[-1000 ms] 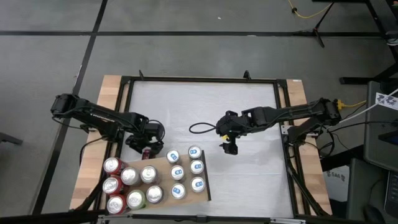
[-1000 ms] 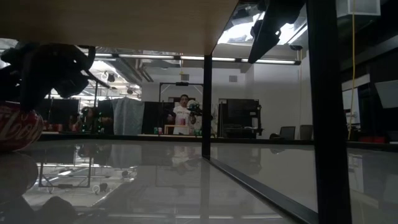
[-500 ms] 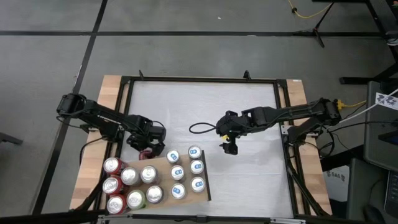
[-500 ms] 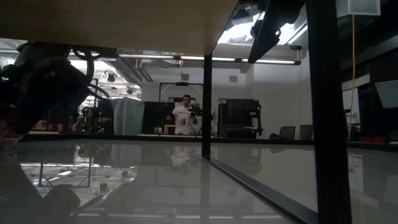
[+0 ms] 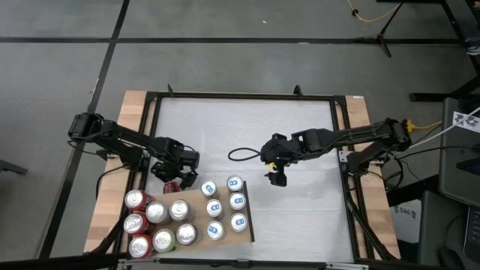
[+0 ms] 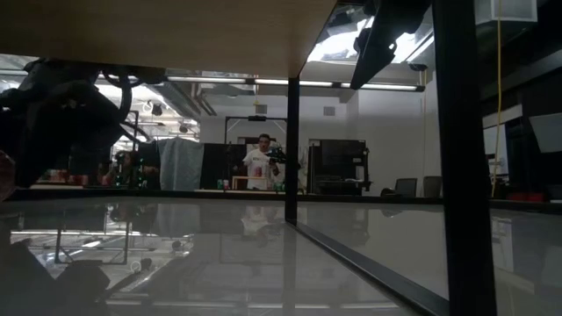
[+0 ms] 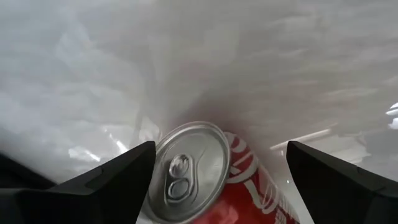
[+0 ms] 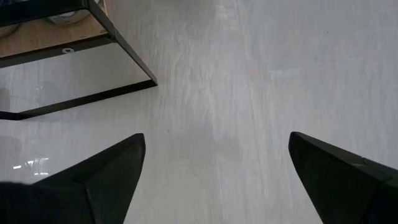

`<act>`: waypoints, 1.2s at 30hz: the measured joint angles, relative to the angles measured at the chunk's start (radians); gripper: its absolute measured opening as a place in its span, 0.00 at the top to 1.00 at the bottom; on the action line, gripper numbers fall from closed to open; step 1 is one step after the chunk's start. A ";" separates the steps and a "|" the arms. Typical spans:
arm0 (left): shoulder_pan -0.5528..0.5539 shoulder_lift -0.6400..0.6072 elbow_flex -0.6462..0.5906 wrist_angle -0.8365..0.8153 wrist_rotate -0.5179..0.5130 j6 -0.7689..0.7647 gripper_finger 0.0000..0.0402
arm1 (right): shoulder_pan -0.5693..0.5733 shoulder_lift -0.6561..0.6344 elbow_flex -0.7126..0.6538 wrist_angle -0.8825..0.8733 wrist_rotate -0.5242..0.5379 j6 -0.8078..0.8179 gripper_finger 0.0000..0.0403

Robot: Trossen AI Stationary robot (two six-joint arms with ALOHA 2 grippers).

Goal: Place canned beverage on shelf
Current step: Put the red soda can on the shelf aligned with the silver soda cans

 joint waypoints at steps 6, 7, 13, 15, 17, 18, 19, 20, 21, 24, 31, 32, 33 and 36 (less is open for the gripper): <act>0.038 -0.001 0.007 -0.081 0.061 0.023 0.12 | 0.000 0.000 0.000 0.000 0.000 0.000 0.04; 0.042 -0.001 0.013 -0.103 0.077 0.032 0.12 | 0.000 0.000 0.000 0.000 0.000 0.000 0.04; 0.047 -0.002 0.057 -0.303 0.149 0.048 0.12 | 0.000 0.000 0.000 0.000 0.000 0.000 0.04; 0.044 -0.002 0.061 -0.339 0.172 0.048 0.12 | 0.000 0.000 0.000 0.000 0.000 0.000 0.04; 0.037 -0.002 0.061 -0.342 0.203 0.023 0.12 | 0.000 0.000 0.000 0.000 0.000 0.000 0.04; 0.032 -0.002 0.061 -0.342 0.217 0.016 0.12 | 0.000 0.000 0.000 -0.001 0.000 0.000 0.04; 0.028 -0.002 0.061 -0.341 0.227 0.009 0.12 | 0.000 0.000 0.000 -0.001 0.000 0.000 0.04; 0.025 -0.002 0.061 -0.341 0.238 0.001 0.12 | 0.000 0.000 0.000 -0.001 0.000 0.000 0.04; 0.022 -0.002 0.061 -0.342 0.248 -0.002 0.12 | 0.000 0.000 0.000 -0.001 0.000 0.000 0.04; 0.022 -0.002 0.061 -0.342 0.282 -0.004 0.12 | 0.000 0.000 0.000 -0.003 0.000 0.000 0.04; 0.011 -0.002 0.061 -0.341 0.429 -0.035 0.12 | 0.000 0.000 0.000 -0.006 0.000 -0.041 0.04; 0.004 -0.002 0.061 -0.342 0.443 -0.048 0.12 | 0.000 0.000 0.000 -0.006 0.000 -0.048 0.04; -0.003 -0.002 0.061 -0.342 0.454 -0.059 0.12 | 0.000 0.000 0.000 -0.006 0.000 -0.051 0.04; -0.028 -0.002 0.061 -0.343 0.453 -0.082 0.12 | 0.000 0.000 0.000 -0.006 0.000 -0.051 0.04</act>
